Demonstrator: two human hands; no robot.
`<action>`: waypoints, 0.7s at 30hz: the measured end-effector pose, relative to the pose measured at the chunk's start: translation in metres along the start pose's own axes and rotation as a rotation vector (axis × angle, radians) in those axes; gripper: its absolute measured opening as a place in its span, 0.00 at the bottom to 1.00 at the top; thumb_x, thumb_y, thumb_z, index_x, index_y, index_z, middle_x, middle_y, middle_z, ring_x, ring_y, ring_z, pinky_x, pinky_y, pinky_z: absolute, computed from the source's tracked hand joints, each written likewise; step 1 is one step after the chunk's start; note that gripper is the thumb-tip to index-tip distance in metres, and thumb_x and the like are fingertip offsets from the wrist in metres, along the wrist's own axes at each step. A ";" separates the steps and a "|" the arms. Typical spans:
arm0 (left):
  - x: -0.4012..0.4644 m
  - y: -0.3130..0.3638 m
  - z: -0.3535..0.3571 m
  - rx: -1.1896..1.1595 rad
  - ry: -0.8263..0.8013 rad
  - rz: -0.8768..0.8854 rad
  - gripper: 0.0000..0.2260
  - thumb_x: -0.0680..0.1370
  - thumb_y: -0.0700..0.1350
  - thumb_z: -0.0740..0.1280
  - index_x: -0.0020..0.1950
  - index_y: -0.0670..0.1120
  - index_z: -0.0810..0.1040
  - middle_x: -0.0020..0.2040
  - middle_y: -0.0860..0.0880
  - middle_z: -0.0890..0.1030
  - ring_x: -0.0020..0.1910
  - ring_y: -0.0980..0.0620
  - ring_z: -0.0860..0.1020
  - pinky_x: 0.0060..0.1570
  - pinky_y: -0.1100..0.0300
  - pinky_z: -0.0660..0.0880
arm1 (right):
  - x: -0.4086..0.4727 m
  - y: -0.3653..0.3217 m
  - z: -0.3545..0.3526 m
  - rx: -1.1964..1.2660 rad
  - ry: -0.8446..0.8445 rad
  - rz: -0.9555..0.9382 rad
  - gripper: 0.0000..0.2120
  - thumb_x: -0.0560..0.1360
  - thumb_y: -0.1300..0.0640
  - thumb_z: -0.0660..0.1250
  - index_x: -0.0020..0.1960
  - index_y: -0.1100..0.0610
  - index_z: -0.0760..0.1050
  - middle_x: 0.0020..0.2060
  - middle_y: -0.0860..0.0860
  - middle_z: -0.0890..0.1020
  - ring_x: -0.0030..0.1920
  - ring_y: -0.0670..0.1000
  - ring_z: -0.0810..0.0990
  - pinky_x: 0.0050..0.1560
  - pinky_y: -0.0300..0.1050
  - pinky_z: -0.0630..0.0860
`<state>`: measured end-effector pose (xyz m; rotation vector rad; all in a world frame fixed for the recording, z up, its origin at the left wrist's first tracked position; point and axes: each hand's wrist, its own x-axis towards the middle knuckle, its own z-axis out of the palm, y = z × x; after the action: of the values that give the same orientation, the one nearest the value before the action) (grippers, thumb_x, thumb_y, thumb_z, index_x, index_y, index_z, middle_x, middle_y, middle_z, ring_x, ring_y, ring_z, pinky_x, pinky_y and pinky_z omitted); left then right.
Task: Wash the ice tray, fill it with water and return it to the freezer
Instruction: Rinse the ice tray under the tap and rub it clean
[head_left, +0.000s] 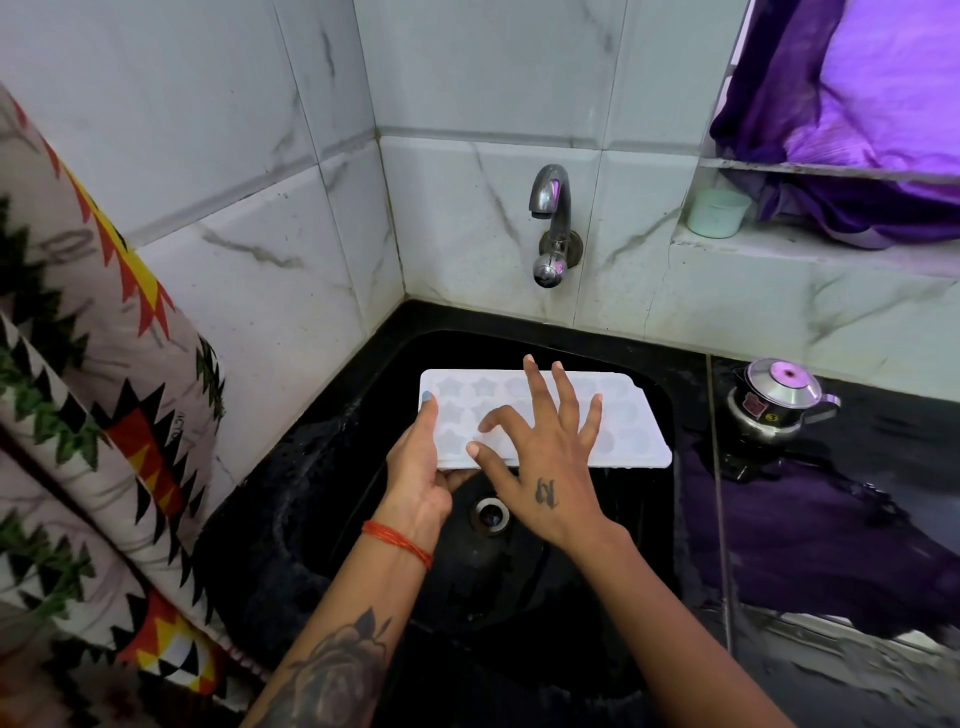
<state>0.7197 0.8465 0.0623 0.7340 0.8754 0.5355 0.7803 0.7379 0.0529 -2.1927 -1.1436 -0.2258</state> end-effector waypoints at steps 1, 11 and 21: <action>0.001 0.000 0.000 0.001 -0.002 0.002 0.12 0.78 0.53 0.66 0.51 0.45 0.80 0.43 0.45 0.85 0.39 0.48 0.84 0.35 0.55 0.80 | 0.000 -0.002 0.001 0.028 0.015 -0.009 0.18 0.74 0.37 0.54 0.51 0.46 0.75 0.77 0.54 0.54 0.77 0.56 0.40 0.70 0.63 0.32; 0.005 -0.002 -0.001 -0.027 -0.041 -0.014 0.14 0.77 0.54 0.66 0.51 0.44 0.81 0.47 0.43 0.85 0.40 0.47 0.84 0.35 0.57 0.81 | 0.006 -0.013 0.007 -0.134 -0.133 -0.133 0.20 0.75 0.39 0.48 0.52 0.41 0.77 0.78 0.54 0.48 0.76 0.59 0.35 0.67 0.68 0.30; 0.007 -0.006 -0.004 -0.021 -0.081 -0.017 0.13 0.78 0.53 0.66 0.52 0.44 0.81 0.50 0.42 0.85 0.46 0.44 0.84 0.50 0.49 0.79 | 0.009 -0.017 -0.001 -0.205 -0.162 -0.192 0.16 0.73 0.41 0.52 0.44 0.43 0.78 0.77 0.56 0.54 0.76 0.61 0.42 0.67 0.71 0.33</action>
<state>0.7211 0.8484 0.0528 0.7239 0.7989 0.4956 0.7730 0.7501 0.0655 -2.3122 -1.4823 -0.2610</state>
